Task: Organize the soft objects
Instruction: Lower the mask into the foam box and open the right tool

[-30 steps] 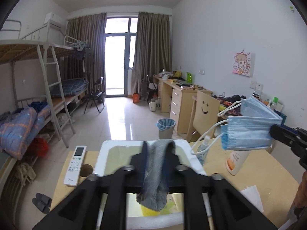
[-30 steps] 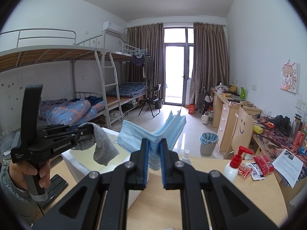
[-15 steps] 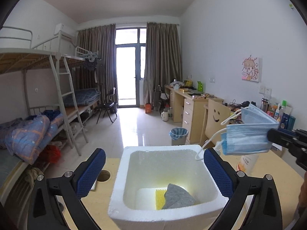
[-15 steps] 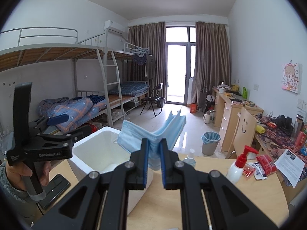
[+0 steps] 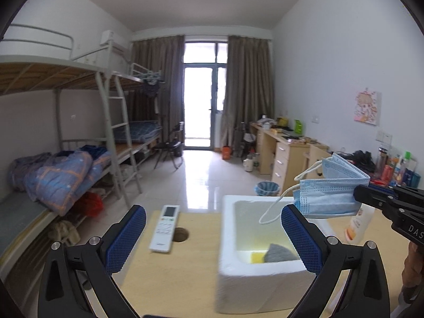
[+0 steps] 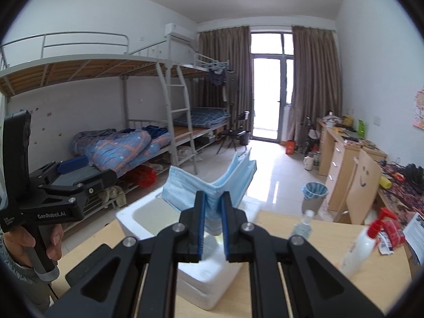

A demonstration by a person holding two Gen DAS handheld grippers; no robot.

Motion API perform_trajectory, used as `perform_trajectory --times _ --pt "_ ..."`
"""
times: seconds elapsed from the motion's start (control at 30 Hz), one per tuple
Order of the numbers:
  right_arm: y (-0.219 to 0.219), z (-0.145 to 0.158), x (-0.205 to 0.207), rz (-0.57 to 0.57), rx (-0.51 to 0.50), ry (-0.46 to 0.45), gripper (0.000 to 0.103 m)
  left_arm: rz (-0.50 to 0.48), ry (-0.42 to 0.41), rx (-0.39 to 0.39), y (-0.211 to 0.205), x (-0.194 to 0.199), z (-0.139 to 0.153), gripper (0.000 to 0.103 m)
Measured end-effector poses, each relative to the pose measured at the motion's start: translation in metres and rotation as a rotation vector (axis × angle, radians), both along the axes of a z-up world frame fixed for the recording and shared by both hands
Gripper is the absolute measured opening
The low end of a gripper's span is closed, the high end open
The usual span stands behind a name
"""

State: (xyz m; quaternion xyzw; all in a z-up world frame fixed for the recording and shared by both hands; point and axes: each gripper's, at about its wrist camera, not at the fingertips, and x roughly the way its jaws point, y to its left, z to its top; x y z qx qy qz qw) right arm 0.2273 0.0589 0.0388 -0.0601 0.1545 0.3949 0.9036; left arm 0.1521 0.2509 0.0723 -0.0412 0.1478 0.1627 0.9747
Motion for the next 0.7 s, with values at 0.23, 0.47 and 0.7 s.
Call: perform_trajectory --times 0.23,0.47,0.7 --pt "0.026 -0.005 0.005 0.060 0.000 0.037 0.014 0.066 -0.005 0.006 0.011 -0.021 0.004 0.102" --pt "0.036 -0.010 0.018 0.045 -0.011 0.068 0.018 0.081 -0.017 0.020 0.015 -0.030 0.006 0.102" --pt "0.038 -0.016 0.025 0.048 -0.007 0.121 0.066 0.076 -0.020 0.018 0.017 -0.034 0.005 0.102"
